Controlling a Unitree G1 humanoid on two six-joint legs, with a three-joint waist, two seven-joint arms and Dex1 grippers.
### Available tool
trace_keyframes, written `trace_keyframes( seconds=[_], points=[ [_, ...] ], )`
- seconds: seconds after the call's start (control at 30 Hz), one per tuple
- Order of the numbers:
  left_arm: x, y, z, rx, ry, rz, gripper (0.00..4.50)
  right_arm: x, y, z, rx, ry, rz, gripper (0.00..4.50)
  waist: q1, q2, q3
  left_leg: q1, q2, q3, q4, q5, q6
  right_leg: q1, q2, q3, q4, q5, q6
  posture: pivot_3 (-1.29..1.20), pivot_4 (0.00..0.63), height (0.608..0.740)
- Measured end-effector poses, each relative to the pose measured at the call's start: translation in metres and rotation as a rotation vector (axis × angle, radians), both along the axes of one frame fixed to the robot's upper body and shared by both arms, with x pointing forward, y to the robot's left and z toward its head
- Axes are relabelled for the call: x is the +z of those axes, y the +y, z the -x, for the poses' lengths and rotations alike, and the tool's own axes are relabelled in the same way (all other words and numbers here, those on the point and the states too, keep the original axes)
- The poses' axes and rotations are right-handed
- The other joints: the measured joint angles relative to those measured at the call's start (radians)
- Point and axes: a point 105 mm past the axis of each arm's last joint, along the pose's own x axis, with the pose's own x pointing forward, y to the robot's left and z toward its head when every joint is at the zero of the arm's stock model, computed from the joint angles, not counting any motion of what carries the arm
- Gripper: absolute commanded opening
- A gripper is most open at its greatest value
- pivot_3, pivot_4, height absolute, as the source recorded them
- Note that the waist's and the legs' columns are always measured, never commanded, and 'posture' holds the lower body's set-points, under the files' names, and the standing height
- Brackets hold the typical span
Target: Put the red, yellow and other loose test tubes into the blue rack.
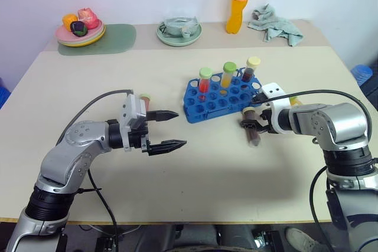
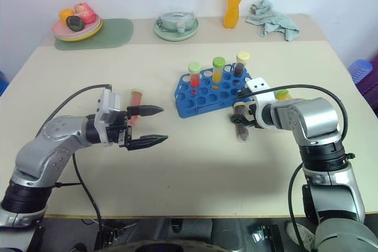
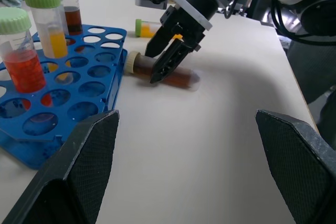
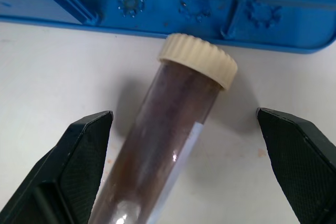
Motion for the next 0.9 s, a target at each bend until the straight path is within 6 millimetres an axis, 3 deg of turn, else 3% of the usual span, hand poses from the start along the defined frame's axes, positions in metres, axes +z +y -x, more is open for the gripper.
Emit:
trace_keyframes(
  seconds=[0.2,0.3,0.47,0.73,0.9],
  points=[
    [-0.001,0.000,0.000,0.000,-0.005,-0.006,4.23,0.002,0.021,-0.005,0.044,-0.009,-0.032,4.50,0.003,0.000,0.000,0.000,0.000,0.000,0.000,0.000,0.000,0.000,0.000,0.000,0.000,0.000,0.000,0.00,0.150,0.739],
    [0.000,-0.001,-0.001,0.001,-0.011,-0.010,4.26,0.001,0.028,-0.005,0.064,-0.005,-0.031,3.70,0.006,0.000,0.000,0.000,0.000,0.000,0.000,0.000,0.000,0.000,0.000,0.000,0.000,0.000,0.000,0.00,0.150,0.739],
    [0.000,0.000,-0.001,0.001,-0.015,-0.012,4.26,-0.002,0.025,-0.004,0.067,0.005,0.003,1.21,0.007,0.000,0.000,0.000,0.000,0.000,0.000,0.000,0.000,0.000,0.000,0.000,0.000,0.000,0.000,0.00,0.150,0.739],
    [0.000,-0.001,0.000,-0.004,-0.019,-0.012,4.26,-0.003,0.011,0.001,0.099,-0.016,0.070,1.21,0.010,0.000,0.000,0.000,0.000,0.000,0.000,0.000,0.000,0.000,0.000,0.000,0.000,0.000,0.000,0.00,0.150,0.739],
    [0.000,-0.001,-0.001,-0.006,-0.019,-0.011,4.26,-0.004,0.002,0.018,0.206,-0.065,0.093,1.21,0.013,0.000,0.000,0.000,-0.001,-0.001,0.000,0.000,0.000,0.000,0.000,-0.001,0.000,0.000,0.001,0.00,0.150,0.739]
  ],
)
